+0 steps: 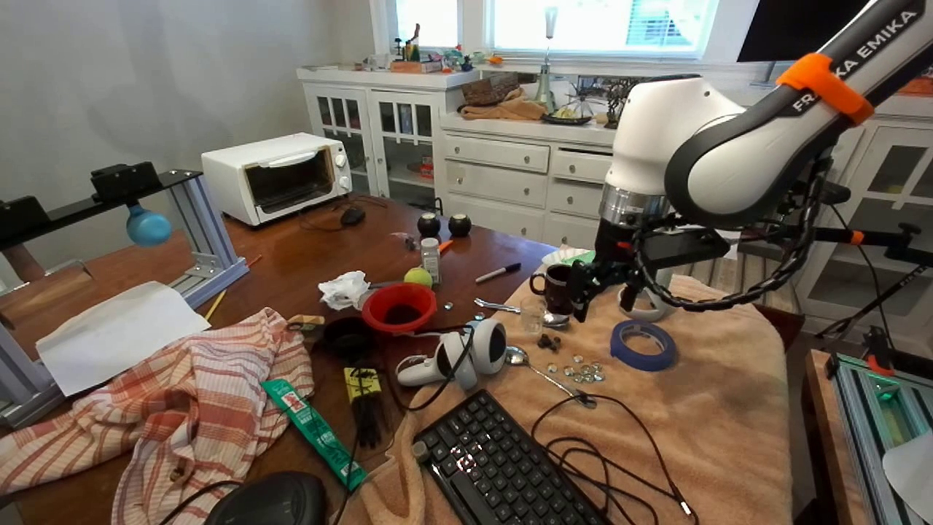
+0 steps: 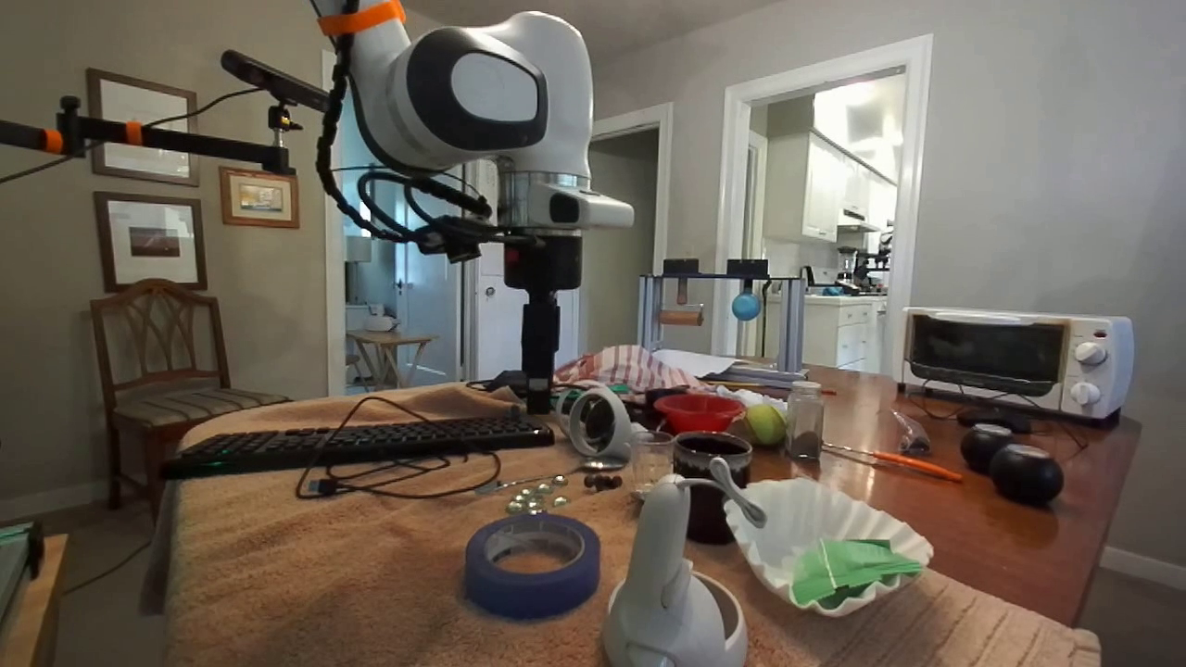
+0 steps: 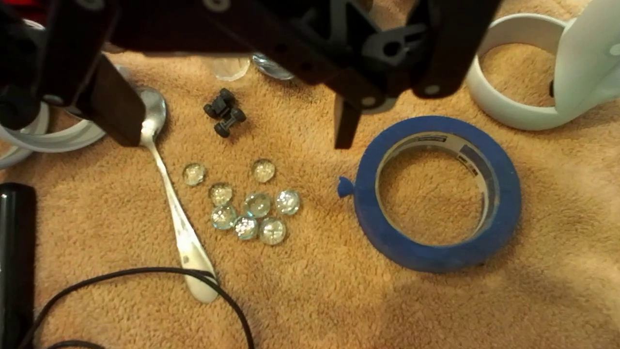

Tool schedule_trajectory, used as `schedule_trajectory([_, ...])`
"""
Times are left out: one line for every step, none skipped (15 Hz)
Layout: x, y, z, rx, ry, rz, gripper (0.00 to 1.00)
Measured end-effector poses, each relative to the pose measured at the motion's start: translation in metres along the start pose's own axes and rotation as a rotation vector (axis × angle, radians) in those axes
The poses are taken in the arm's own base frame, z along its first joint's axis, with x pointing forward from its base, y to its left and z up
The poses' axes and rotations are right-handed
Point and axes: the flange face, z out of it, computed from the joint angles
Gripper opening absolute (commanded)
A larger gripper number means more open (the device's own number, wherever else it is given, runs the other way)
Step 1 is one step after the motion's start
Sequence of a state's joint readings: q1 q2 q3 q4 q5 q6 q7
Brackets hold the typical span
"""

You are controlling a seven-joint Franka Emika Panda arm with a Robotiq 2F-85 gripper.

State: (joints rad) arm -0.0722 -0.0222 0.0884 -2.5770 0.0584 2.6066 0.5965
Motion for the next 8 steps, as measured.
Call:
schedule_trajectory([0.0,-0.002,0.007,0.0,0.0,0.002,1.0])
schedule_trajectory([0.0,-0.004,0.015,-0.001,-0.001,0.004,1.0])
schedule_trajectory([0.001,-0.006,0.022,-0.004,-0.003,0.005,1.0])
schedule_trajectory([0.002,-0.007,0.03,-0.007,0.002,0.007,1.0])
schedule_trajectory([0.005,-0.008,0.038,-0.011,0.011,0.01,1.0])
schedule_trajectory([0.007,-0.009,0.045,-0.016,0.018,0.012,1.0])
schedule_trajectory([0.01,-0.009,0.052,-0.024,0.023,0.016,1.0])
schedule_trajectory([0.013,-0.009,0.059,-0.028,0.026,0.021,1.0])
